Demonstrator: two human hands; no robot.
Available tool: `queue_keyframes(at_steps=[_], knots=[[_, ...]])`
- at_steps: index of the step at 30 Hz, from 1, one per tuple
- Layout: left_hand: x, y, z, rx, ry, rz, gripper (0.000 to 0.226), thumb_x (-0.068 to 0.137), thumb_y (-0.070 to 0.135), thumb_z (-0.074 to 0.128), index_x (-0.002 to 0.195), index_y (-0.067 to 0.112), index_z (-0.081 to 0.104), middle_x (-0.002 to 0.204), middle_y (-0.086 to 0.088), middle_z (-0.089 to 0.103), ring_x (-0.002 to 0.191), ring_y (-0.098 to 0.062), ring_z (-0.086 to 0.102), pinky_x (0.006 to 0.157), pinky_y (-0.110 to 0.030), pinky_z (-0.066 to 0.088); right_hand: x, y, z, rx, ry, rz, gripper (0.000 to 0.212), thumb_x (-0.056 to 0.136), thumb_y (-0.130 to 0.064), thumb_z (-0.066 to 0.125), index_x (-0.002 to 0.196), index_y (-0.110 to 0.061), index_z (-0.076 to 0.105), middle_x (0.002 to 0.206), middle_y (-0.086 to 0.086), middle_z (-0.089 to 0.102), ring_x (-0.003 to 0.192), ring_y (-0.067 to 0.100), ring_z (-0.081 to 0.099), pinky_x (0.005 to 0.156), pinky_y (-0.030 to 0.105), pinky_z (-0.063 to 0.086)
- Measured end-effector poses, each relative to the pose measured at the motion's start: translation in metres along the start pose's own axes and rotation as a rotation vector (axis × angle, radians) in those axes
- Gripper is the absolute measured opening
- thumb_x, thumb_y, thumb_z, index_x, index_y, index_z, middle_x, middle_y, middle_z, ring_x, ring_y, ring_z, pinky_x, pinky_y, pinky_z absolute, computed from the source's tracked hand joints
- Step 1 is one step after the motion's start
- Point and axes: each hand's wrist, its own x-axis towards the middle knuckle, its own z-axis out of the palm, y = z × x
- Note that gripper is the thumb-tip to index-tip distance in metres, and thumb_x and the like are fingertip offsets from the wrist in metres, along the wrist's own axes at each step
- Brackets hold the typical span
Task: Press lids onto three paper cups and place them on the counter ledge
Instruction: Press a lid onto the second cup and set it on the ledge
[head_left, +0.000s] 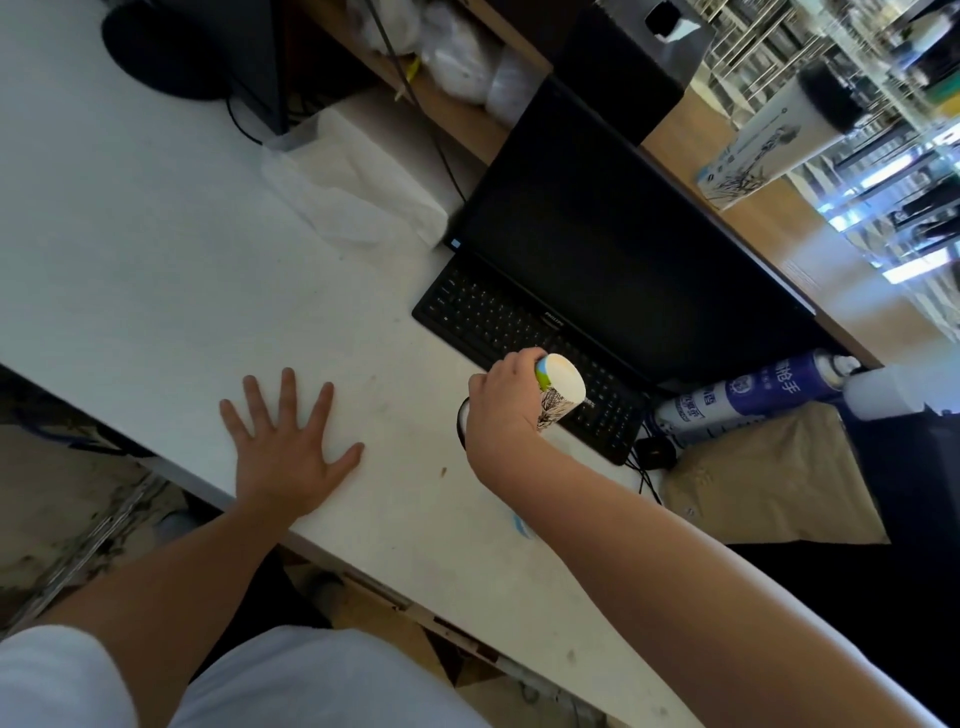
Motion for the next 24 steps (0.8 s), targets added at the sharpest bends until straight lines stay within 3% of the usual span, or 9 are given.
queue_keyframes(at_steps=[8,15,20,24], knots=[[0.001,0.001,0.001,-0.020,0.010,0.011,0.095,0.083,0.087,0.018,0.160,0.031,0.021,0.169,-0.016,0.008,0.150,-0.054,-0.006,0.116,-0.070,-0.010,-0.006,0.015,-0.012,0.058,0.055,-0.007,0.066,0.086,-0.026,0.072,0.140,-0.009,0.037,0.127,0.022,0.052,0.124,0.048,0.046,0.109,0.063,0.031],[0.001,0.001,0.001,-0.004,0.000,-0.002,0.096,0.082,0.088,0.014,0.161,0.033,0.014,0.169,-0.015,0.003,0.150,-0.052,-0.009,0.116,-0.070,-0.009,-0.011,0.020,-0.019,0.205,0.046,-0.051,0.062,0.093,-0.030,0.057,0.145,-0.007,0.033,0.135,0.023,0.051,0.128,0.045,0.044,0.113,0.061,0.026],[0.001,0.002,0.001,0.018,-0.049,-0.023,0.097,0.081,0.089,0.007,0.161,0.034,0.003,0.169,-0.013,-0.007,0.150,-0.051,-0.017,0.116,-0.071,-0.011,-0.016,0.039,-0.013,0.590,0.003,-0.106,0.067,0.087,-0.026,0.064,0.144,-0.010,0.032,0.138,0.018,0.050,0.128,0.040,0.046,0.112,0.057,0.028],[0.002,0.002,-0.003,0.040,-0.117,-0.021,0.098,0.079,0.089,0.004,0.160,0.033,-0.003,0.169,-0.013,-0.011,0.149,-0.051,-0.020,0.114,-0.071,-0.013,-0.026,0.055,-0.005,1.142,-0.049,-0.174,0.088,0.074,-0.027,0.085,0.142,-0.014,0.031,0.133,0.013,0.052,0.125,0.037,0.050,0.108,0.052,0.040]])
